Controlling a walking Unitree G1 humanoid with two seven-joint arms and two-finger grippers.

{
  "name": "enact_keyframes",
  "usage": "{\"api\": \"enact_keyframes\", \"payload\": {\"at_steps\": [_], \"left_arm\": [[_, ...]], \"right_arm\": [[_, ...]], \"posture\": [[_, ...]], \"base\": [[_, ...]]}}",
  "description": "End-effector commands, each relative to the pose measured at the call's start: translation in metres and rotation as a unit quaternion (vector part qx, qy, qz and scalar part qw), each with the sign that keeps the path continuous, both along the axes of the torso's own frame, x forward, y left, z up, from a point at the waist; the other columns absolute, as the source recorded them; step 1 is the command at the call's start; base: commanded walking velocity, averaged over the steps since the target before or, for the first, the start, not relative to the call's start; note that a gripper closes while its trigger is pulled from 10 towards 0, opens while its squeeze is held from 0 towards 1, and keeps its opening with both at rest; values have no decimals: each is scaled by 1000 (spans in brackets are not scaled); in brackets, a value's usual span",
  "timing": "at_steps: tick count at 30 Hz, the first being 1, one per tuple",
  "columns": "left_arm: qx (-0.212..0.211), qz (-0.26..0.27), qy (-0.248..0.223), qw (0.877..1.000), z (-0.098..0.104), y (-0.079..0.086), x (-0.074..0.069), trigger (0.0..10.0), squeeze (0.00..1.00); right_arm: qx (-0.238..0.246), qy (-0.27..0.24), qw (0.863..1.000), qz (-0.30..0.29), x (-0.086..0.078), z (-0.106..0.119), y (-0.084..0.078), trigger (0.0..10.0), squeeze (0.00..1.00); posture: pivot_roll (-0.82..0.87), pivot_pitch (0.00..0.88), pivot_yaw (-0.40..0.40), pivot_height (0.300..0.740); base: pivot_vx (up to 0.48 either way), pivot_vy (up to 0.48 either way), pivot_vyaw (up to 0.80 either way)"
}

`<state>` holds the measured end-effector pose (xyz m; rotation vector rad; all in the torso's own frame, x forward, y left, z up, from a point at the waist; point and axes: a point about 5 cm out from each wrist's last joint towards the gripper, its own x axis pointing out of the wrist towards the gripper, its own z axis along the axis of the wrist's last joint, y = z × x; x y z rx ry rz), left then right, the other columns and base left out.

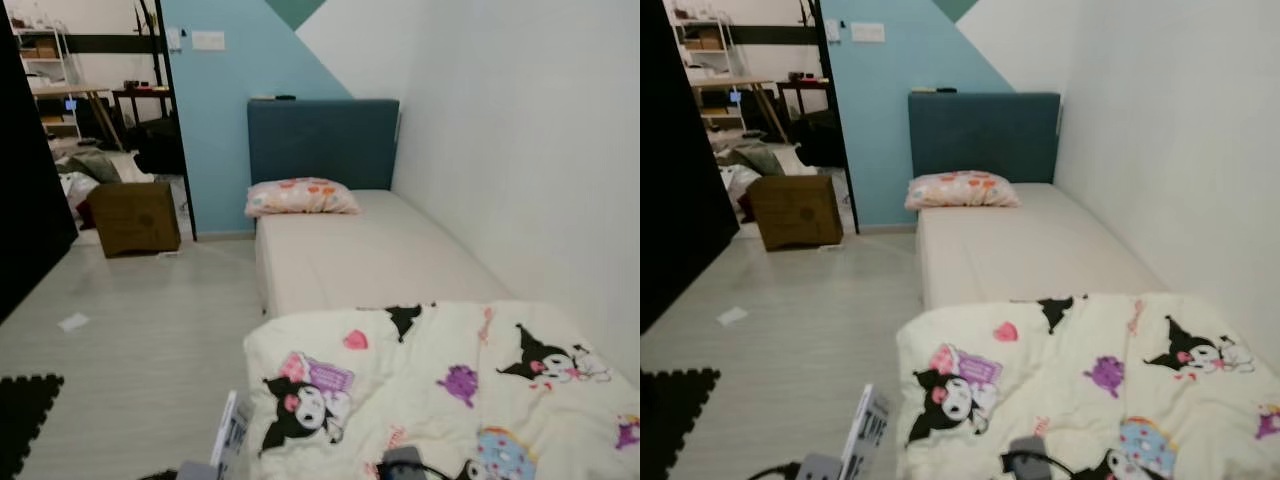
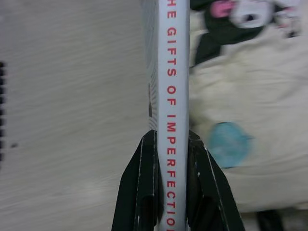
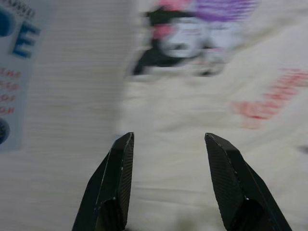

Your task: Clean up the room

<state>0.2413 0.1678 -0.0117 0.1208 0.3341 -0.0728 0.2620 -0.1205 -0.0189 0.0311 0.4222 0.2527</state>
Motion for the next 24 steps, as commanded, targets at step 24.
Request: {"api": "enact_keyframes", "payload": {"at_steps": [24], "left_arm": [[2, -10, -6, 1000, 3, 1, 1, 10000, 0]], "right_arm": [[2, 11, 1000, -20, -8, -7, -8, 10000, 0]], "posture": [[19, 110, 10, 740]], "base": [[0, 385, -800]]}}
